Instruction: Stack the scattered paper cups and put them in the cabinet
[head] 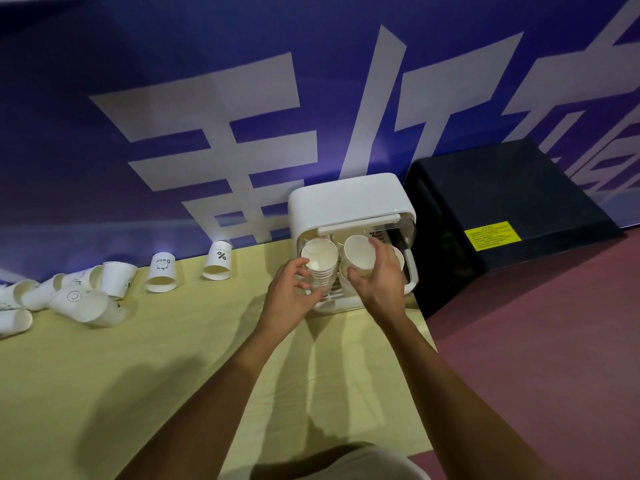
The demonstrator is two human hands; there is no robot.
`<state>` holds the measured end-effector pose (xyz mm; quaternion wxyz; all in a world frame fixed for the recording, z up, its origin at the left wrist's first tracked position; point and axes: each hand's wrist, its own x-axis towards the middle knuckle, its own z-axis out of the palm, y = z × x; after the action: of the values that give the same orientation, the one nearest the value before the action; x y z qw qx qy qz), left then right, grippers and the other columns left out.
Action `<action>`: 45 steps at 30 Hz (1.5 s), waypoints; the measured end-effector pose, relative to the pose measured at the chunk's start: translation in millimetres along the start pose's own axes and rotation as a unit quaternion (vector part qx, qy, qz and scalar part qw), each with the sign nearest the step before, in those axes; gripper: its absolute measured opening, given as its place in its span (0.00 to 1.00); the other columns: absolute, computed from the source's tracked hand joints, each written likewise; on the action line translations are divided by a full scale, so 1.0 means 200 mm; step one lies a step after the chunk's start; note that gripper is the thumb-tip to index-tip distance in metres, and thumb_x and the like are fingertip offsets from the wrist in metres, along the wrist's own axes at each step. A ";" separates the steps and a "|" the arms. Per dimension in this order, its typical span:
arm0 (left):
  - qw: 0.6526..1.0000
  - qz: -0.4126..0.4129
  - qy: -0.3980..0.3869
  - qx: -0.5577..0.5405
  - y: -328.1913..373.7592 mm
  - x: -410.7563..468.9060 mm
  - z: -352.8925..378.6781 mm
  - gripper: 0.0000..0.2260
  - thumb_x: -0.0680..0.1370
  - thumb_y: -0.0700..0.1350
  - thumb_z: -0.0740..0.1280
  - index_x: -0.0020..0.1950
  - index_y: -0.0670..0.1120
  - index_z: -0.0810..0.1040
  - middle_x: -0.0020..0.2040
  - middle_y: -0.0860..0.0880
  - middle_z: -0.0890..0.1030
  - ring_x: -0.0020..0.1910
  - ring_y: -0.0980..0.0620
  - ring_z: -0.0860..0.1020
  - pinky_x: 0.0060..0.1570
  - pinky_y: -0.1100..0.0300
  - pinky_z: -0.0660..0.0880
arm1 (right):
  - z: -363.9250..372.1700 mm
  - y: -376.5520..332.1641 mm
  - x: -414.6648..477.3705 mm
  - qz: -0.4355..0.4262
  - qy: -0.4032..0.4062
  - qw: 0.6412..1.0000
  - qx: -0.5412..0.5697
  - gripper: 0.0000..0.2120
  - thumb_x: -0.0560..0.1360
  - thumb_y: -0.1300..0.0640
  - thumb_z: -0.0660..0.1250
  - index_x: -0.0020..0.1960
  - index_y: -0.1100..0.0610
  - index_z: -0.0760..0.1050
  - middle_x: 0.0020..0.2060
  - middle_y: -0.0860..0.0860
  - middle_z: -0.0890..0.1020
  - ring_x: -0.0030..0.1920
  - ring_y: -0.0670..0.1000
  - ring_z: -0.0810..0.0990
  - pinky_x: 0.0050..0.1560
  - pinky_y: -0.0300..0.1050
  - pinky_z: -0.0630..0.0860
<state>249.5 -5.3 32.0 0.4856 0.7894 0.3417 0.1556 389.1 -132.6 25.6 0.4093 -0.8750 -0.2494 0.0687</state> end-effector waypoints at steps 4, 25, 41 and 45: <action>1.000 -0.012 -0.006 -0.002 0.00 -0.01 -0.01 0.28 0.70 0.49 0.78 0.67 0.52 0.72 0.55 0.53 0.77 0.46 0.56 0.80 0.49 0.55 0.79 | 0.04 0.06 -0.01 0.018 -0.041 0.998 -0.043 0.36 0.71 0.50 0.75 0.75 0.56 0.65 0.69 0.54 0.74 0.69 0.57 0.70 0.68 0.54 0.68; 0.997 -0.067 -0.029 -0.041 -0.34 -0.18 -0.60 0.07 0.75 0.46 0.72 0.52 0.53 0.80 0.44 0.54 0.82 0.39 0.62 0.77 0.43 0.71 0.73 | 0.42 -0.52 -0.33 -0.071 -0.129 0.989 0.022 0.18 0.77 0.50 0.69 0.66 0.54 0.76 0.59 0.49 0.80 0.55 0.47 0.79 0.56 0.49 0.78; 0.951 -0.197 0.229 -0.070 -0.86 -0.83 -1.45 0.08 0.75 0.42 0.72 0.53 0.49 0.79 0.42 0.53 0.81 0.33 0.61 0.77 0.41 0.69 0.72 | 1.21 -1.20 -0.76 -0.158 -0.356 0.918 0.080 0.24 0.75 0.47 0.73 0.69 0.51 0.73 0.62 0.45 0.78 0.54 0.45 0.78 0.53 0.43 0.74; 0.937 -0.222 0.260 -0.074 -1.00 -0.91 -1.62 0.08 0.74 0.43 0.72 0.50 0.54 0.79 0.42 0.54 0.82 0.37 0.55 0.79 0.44 0.63 0.73 | 1.35 -1.36 -0.85 -0.174 -0.385 0.903 0.072 0.26 0.75 0.47 0.73 0.70 0.51 0.72 0.62 0.45 0.78 0.55 0.45 0.78 0.55 0.45 0.76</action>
<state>-146.0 142.3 29.3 0.4589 0.5878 0.6098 0.2684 51.7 114.7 38.3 0.3489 -0.6907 -0.5304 0.3461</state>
